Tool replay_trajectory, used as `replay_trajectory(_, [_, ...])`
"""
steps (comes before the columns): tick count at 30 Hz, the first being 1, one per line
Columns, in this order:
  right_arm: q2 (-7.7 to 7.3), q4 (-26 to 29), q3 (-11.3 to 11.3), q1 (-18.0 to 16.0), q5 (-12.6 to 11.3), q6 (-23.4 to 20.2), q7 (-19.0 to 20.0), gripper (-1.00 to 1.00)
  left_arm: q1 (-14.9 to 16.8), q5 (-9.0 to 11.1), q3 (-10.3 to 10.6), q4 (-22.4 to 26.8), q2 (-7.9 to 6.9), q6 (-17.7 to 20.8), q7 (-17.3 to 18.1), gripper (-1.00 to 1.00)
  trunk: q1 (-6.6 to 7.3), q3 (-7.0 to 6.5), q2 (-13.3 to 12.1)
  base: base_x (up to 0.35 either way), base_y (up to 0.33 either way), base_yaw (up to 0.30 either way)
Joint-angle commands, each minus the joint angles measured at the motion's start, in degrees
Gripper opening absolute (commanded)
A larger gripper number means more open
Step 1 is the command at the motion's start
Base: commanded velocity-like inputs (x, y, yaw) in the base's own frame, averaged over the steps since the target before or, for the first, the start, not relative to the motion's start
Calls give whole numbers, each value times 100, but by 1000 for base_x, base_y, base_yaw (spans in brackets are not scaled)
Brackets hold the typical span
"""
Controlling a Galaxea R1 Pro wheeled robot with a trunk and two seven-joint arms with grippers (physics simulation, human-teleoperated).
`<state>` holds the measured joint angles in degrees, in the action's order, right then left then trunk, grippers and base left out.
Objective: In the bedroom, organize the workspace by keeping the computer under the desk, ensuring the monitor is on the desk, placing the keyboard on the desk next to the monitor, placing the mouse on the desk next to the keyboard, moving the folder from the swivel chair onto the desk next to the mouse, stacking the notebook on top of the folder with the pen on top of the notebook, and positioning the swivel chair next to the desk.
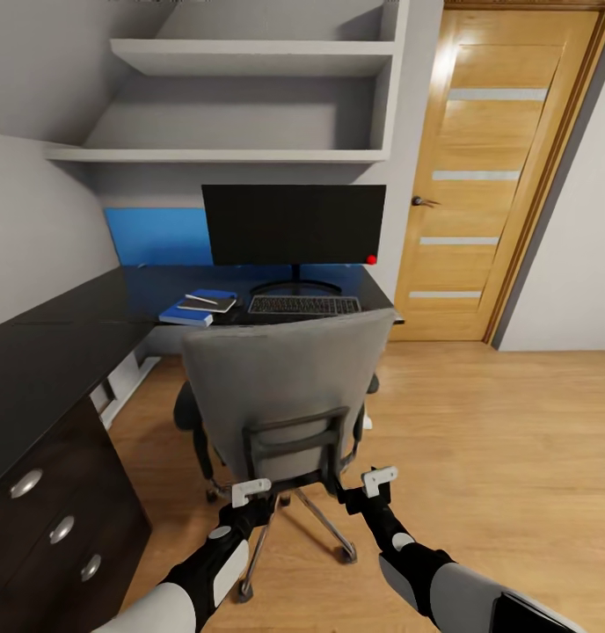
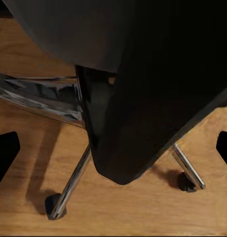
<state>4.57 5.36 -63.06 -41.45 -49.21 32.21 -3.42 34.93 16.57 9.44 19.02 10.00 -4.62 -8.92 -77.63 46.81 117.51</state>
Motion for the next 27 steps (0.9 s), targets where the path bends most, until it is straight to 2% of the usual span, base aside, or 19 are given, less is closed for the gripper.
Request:
replay_trajectory(1, [0, 0, -49, -3, -18, 10, -36, 100, 5, 53, 40, -7, 0, -25, -39, 100, 4, 5, 3, -302, 0, 0])
replay_trajectory(11, [0, 0, -49, -3, -18, 29, -36, 100, 5, 48, 41, -4, 0, -22, -39, 100, 4, 5, 3, -331, -18, 0])
replay_trajectory(27, [0, 0, -49, -3, -18, 31, -36, 100, 5, 56, 44, -5, 0, -22, -39, 100, 4, 5, 3, -336, -103, 0])
